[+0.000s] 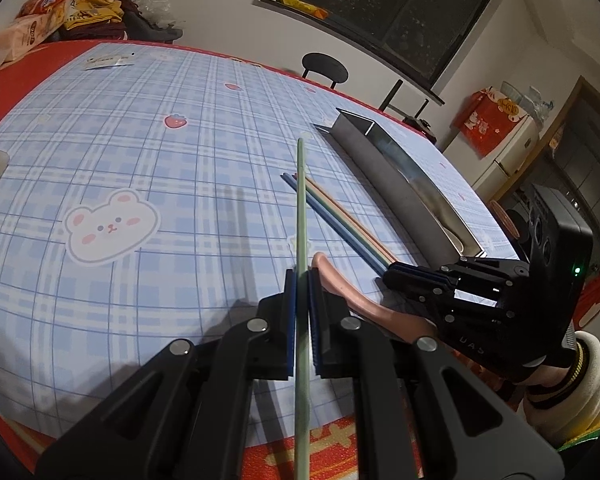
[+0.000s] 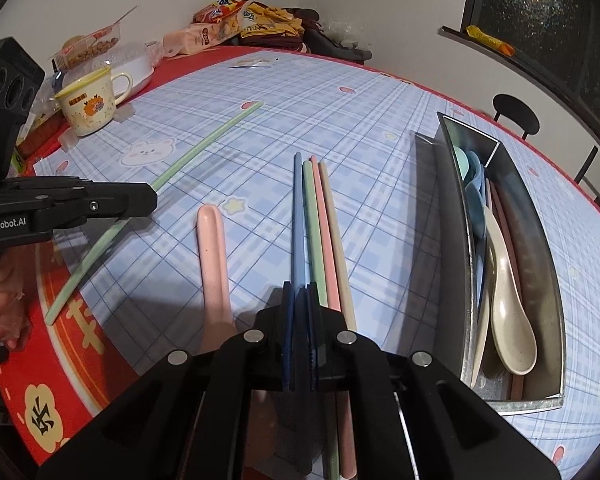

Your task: Organize utensils

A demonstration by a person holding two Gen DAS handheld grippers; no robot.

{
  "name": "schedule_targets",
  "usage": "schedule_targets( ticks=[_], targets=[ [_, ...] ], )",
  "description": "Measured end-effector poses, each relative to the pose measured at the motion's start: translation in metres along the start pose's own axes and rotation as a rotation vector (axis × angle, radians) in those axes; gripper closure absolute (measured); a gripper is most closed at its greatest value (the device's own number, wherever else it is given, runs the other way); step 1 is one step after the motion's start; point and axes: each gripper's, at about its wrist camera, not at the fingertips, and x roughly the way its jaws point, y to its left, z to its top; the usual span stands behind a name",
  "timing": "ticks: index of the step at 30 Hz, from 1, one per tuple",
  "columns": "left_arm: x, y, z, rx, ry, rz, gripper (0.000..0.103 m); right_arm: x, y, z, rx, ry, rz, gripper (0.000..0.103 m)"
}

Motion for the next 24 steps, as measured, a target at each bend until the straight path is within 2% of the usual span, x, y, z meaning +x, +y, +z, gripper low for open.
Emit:
schedule_targets(
  ticks=[10, 24],
  targets=[
    [-0.002, -0.002, 0.002, 0.002, -0.009, -0.010, 0.093, -0.003, -0.001, -0.001, -0.002, -0.015, 0.004, 0.096],
    [-0.015, -0.008, 0.011, -0.007, -0.041, -0.017, 0.093, -0.023, -0.015, -0.006, 0.061, -0.102, 0.047, 0.096]
  ],
)
